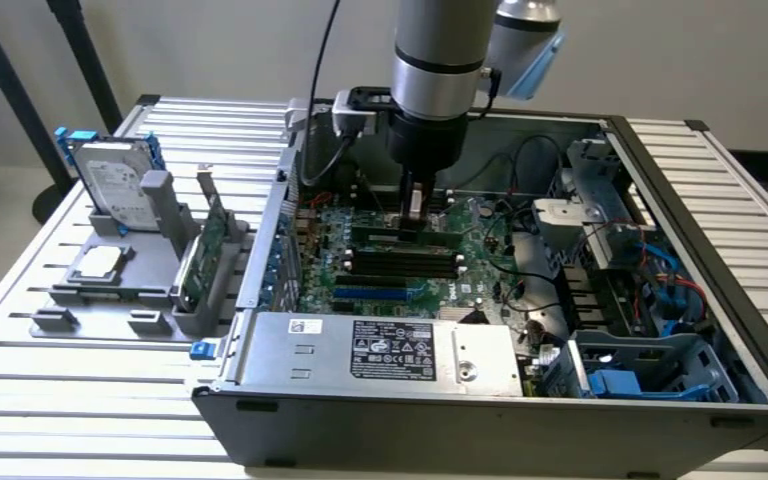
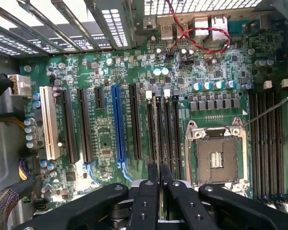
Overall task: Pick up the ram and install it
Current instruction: 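Insert the ram into the slot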
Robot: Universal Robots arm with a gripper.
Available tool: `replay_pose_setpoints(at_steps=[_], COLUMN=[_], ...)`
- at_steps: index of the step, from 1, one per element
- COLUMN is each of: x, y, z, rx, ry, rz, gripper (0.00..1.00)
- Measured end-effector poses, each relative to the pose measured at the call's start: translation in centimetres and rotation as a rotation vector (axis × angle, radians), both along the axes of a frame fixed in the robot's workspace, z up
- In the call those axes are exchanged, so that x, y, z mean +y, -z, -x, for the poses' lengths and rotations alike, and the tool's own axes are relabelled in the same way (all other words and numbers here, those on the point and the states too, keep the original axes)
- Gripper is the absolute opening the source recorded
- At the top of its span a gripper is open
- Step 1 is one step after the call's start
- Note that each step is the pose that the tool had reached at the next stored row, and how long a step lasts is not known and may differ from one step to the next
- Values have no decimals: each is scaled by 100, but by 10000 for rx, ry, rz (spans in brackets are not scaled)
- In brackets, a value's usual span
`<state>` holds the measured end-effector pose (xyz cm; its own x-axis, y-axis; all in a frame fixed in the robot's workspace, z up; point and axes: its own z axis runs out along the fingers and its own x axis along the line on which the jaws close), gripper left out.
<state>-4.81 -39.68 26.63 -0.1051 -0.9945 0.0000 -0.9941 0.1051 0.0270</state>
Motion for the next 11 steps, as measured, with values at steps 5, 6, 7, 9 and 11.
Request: replay_pose_setpoints(at_steps=[5,6,7,9,11], x=[0,0,0,0,0], y=[61,76,90,112,129], z=[0,0,0,0,-1], rx=[-3,-4,-4,-5,-6], ry=[-26,-33,-40,-53,-66], rz=[0,1,1,1,0], gripper=[13,13,13,13,13])
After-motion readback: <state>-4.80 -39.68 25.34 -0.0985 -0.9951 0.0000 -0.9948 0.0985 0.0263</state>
